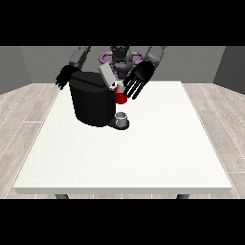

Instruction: Insert the coffee pod into the coffee machine and close the lid

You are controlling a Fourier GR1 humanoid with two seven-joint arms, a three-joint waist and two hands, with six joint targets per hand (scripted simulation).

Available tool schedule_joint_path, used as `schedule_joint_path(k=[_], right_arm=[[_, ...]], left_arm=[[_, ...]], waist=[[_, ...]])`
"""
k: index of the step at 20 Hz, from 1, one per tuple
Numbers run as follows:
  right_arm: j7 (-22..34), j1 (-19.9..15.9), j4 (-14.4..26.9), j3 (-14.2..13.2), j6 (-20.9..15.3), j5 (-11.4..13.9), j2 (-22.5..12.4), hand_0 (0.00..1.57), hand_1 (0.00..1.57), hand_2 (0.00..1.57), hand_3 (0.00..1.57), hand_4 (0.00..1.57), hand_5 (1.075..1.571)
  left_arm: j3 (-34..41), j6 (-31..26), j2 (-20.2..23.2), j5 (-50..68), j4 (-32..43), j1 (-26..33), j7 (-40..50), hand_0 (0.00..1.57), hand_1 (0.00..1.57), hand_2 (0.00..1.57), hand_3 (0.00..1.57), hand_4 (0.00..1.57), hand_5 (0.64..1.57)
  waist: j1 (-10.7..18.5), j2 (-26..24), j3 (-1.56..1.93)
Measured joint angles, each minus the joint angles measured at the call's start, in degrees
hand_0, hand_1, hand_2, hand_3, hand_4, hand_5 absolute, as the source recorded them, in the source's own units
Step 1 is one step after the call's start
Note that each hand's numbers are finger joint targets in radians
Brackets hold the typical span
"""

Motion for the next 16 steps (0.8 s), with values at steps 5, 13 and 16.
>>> schedule_joint_path(k=[5,13,16], right_arm=[[0.52,0.34,0.99,-0.69,0.01,-0.21,-0.56,0.0,0.0,0.0,0.0,0.34,1.571],[-1.33,1.79,4.44,-2.1,0.08,-0.71,-0.81,0.0,0.0,0.0,0.0,0.36,1.571],[-2.46,3.72,5.51,-2.35,0.03,-1.03,-0.21,0.0,0.0,0.0,0.0,0.43,1.571]], left_arm=[[-0.1,-0.58,0.19,-0.61,-0.31,0.69,-0.35,0.0,0.0,0.0,0.0,0.0,1.571],[-0.35,-1.42,-1.93,-0.94,-2.05,2.45,0.78,0.0,0.0,0.0,0.0,0.0,1.571],[0.26,-1.26,-4.43,0.23,-2.71,4.48,1.54,0.0,0.0,0.0,0.0,0.0,1.571]], waist=[[0.6,-1.02,-0.08],[3.07,-4.31,-0.12],[4.15,-6.67,-0.13]])
